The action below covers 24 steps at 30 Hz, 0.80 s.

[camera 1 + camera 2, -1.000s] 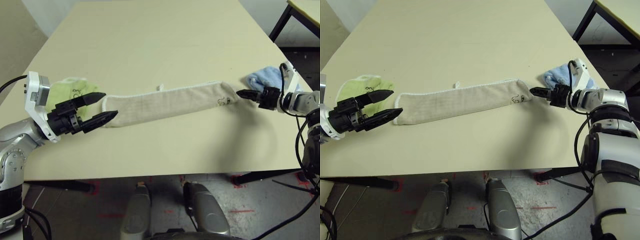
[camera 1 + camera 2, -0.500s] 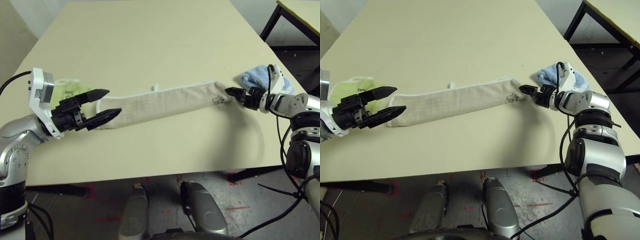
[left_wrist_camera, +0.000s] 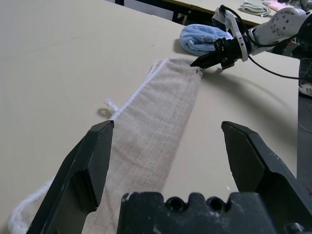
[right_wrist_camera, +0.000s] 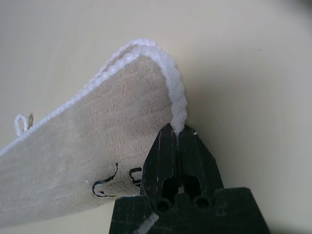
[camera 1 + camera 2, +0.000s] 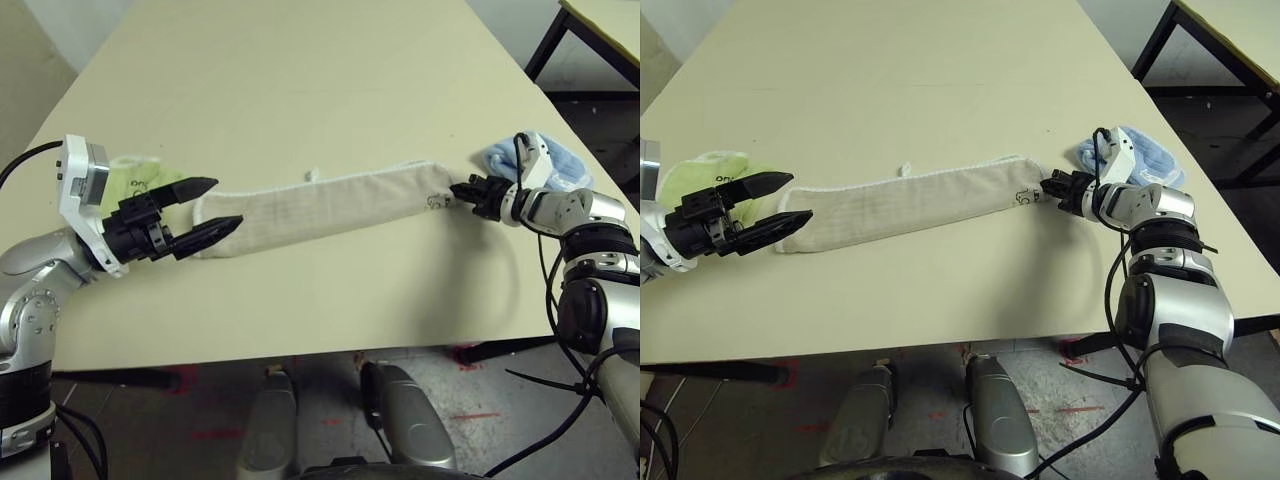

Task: Fold the towel and set it aside.

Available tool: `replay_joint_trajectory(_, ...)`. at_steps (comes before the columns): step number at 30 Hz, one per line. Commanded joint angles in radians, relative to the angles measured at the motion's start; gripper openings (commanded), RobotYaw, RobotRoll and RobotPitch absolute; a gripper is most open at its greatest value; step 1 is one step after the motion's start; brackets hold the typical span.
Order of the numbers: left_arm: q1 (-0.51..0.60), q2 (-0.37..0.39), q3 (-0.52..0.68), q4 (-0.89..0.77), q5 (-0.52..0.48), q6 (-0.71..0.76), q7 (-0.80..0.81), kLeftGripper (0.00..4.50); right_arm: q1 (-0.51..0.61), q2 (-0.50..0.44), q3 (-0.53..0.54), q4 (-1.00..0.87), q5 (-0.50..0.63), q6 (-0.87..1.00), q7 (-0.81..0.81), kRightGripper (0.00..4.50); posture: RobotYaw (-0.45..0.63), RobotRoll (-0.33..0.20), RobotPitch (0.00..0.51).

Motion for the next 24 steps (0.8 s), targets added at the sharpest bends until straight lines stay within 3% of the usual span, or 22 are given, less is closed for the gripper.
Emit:
replay_joint_trajectory(1,0.001,0.007,-0.013,0.001,0.009,-0.009,-0.001,4.50,0.021,-0.042,0.028,-0.009,0.002,0.059,0.058,0.05,0.17,0.000,0.159)
replay_joint_trajectory(11,0.007,0.010,-0.020,-0.002,0.022,-0.024,-0.007,4.50,0.168,-0.219,0.112,-0.273,0.064,0.307,0.285,0.05,0.16,0.000,0.158)
replay_joint_trajectory(19,-0.005,0.029,-0.052,0.018,0.050,-0.051,-0.046,4.50,0.212,-0.298,0.089,-0.310,0.092,0.313,0.287,0.05,0.14,0.000,0.157)
replay_joint_trajectory(24,-0.008,0.042,-0.083,0.024,0.082,-0.086,-0.073,4.50,0.205,-0.300,0.051,-0.344,0.128,0.311,0.268,0.05,0.13,0.000,0.156)
